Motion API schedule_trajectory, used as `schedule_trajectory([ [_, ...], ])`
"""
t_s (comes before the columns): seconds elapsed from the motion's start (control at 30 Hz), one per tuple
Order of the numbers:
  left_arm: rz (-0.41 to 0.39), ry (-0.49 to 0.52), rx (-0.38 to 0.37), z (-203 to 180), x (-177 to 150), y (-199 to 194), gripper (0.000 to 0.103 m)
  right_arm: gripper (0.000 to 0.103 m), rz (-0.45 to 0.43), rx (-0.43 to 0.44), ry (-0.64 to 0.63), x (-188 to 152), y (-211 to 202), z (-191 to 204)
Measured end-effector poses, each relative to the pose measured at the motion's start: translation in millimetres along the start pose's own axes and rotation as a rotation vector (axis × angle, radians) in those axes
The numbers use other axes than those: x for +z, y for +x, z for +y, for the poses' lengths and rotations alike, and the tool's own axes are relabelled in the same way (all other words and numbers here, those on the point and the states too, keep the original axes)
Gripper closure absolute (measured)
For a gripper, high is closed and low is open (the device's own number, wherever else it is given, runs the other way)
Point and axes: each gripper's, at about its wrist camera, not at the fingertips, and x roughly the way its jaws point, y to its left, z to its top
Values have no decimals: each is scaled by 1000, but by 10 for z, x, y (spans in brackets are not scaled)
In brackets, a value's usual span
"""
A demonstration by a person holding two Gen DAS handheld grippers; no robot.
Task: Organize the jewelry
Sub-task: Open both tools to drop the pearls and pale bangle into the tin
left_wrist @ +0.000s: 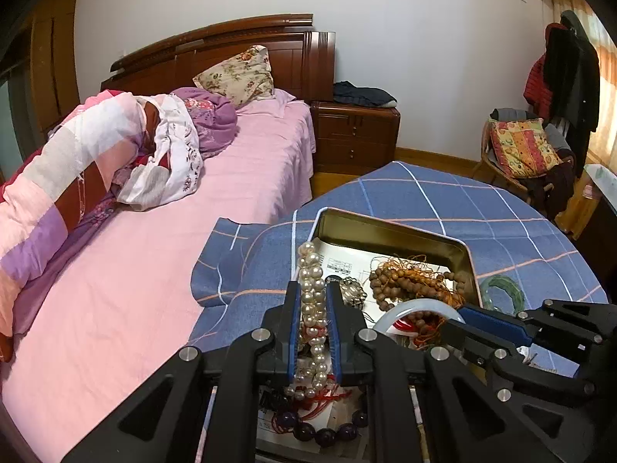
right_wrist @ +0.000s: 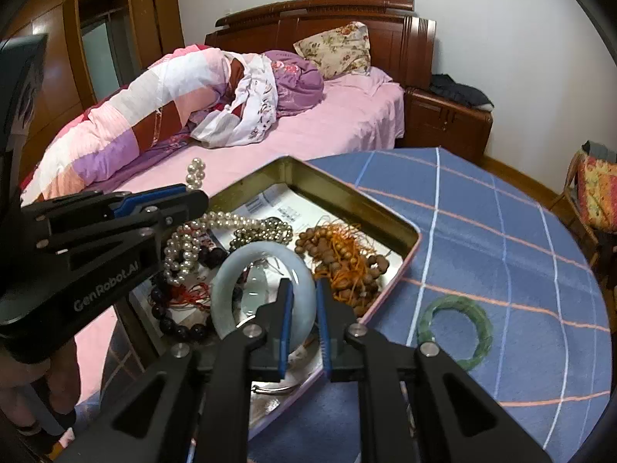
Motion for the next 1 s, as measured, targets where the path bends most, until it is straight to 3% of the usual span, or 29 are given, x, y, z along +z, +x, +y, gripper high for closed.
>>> schedule_trajectory([
  [0.1,4,-3,-1,-23,-1,-3,89,84,-10,31,10,-11,-17,-20],
  [0.17,8,-5,0,-40,-1,-8,81,69,-18,35,10,-18,-43,-19],
  [0.2,5,-5,6,-47,-1,-21,65,56,-23,40,12,-21,-55,-19],
  [0.23,-3,-2,25,-60,-1,-49,53,49,-32,43,15,-32,-78,-24],
  [0.27,-22,-1,51,-68,-5,-90,30,49,-41,40,15,-42,-113,-33],
  [0.3,-51,-3,71,-73,-7,-142,20,49,-47,32,13,-56,-154,-50],
  [0.43,-60,-21,40,-121,-11,-236,19,48,-62,7,31,-183,-353,-229],
  [0.7,-73,42,-16,-538,-139,-349,19,44,-21,-159,151,-644,-657,-950],
  [0.83,-51,63,6,-680,-135,-249,19,44,-2,-143,180,-710,-624,-1034],
  [1.0,-14,39,38,-656,-144,-157,19,44,38,-84,133,-669,-456,-829],
])
